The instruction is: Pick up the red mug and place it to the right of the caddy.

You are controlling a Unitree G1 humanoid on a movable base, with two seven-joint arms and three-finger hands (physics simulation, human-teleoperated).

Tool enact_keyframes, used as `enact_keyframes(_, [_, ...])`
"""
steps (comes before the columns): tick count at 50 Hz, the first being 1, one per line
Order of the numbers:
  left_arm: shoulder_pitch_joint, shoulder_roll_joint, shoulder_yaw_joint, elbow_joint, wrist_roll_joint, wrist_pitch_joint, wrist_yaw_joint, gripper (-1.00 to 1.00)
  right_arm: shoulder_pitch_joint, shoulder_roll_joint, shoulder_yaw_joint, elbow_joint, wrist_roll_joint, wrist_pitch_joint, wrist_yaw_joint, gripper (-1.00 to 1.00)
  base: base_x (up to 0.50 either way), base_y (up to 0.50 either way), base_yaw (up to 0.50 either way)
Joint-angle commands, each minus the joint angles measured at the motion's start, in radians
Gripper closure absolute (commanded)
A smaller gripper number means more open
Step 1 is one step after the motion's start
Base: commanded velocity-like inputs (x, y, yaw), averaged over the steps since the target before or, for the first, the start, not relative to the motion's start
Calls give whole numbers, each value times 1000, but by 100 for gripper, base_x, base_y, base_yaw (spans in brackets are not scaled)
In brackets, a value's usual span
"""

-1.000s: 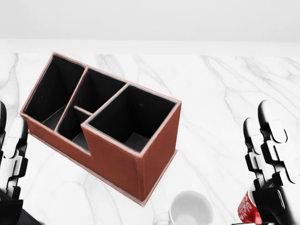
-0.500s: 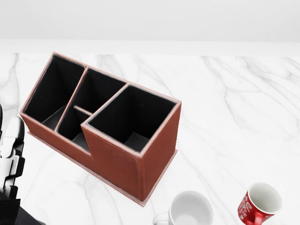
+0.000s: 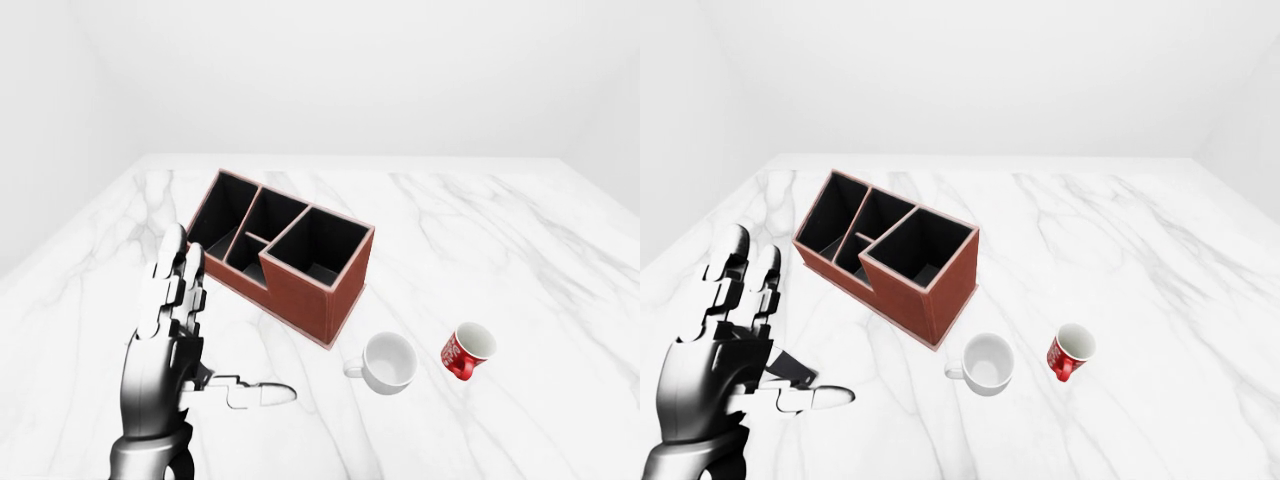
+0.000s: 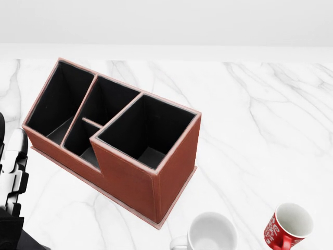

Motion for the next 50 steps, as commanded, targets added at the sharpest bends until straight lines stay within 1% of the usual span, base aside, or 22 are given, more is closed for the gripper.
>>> enact_keyframes(1, [-12,-4,11,18,0,0,-4,-100,-154,-59,147,57,-94,0,143,-100,0,0,0])
enact_keyframes(2, [-15,-5,11,20,1,0,-3,-100,-161,-59,181,60,-101,0,140,-100,0,0,0])
enact_keyframes(3, [-15,-5,11,20,1,0,-3,-100,-167,-57,186,61,-102,0,139,-100,0,0,0])
enact_keyframes(6, [-6,-6,9,9,2,0,-5,-100,-192,-35,259,28,-202,0,189,-100,0,0,0])
enact_keyframes(7, [-6,-6,10,10,1,0,-6,-100,-201,-25,288,13,-258,0,219,-100,0,0,0])
enact_keyframes(10, [-17,-8,33,13,-12,0,-12,-100,-218,12,366,-32,-442,0,353,-100,0,0,0])
enact_keyframes(14, [-8,-14,28,0,-5,0,-17,-100,-229,65,450,-86,-705,0,532,-100,0,0,0])
enact_keyframes(15, [-9,-15,30,2,-6,0,-18,-100,-208,76,467,-108,-791,0,594,-100,0,0,0])
enact_keyframes(17, [-15,-15,32,6,-5,0,-18,-100,-205,109,483,-129,-924,0,702,-100,0,0,0])
enact_keyframes(19, [-16,-16,31,15,-3,0,-18,-100,-179,123,494,-142,-1047,0,800,-100,0,0,0])
enact_keyframes(21, [-15,-16,27,14,0,0,-17,-100,-153,136,507,-143,-1131,0,877,-100,0,0,0])
enact_keyframes(23, [-15,-15,22,14,3,0,-15,-100,-112,152,544,-143,-1241,0,942,-100,0,0,0])
enact_keyframes(25, [-13,-13,26,11,-1,0,-16,-100,-107,180,578,-143,-1353,0,1025,-100,0,0,0])
enact_keyframes(29, [-15,-15,31,14,-3,0,-17,-100,-111,238,660,-139,-1586,0,1026,-100,0,0,0])
enact_keyframes(33, [-13,-16,36,11,-7,0,-20,-100,-104,313,747,-100,-1822,0,1026,-100,0,0,0])
enact_keyframes(36, [-12,-19,39,9,-9,0,-22,-100,-72,374,762,-87,-1984,0,1026,-100,0,0,0])
enact_keyframes(38, [-10,-19,30,13,-1,0,-21,-100,-99,408,764,-63,-2071,0,1026,-100,0,0,0])
enact_keyframes(43, [-12,-16,28,11,-1,0,-17,-100,-137,473,762,-15,-2226,0,1026,-100,0,0,0])
enact_keyframes(50, [-17,-14,22,16,4,0,-14,-100,-143,562,744,22,-2352,0,1026,-100,0,0,0])
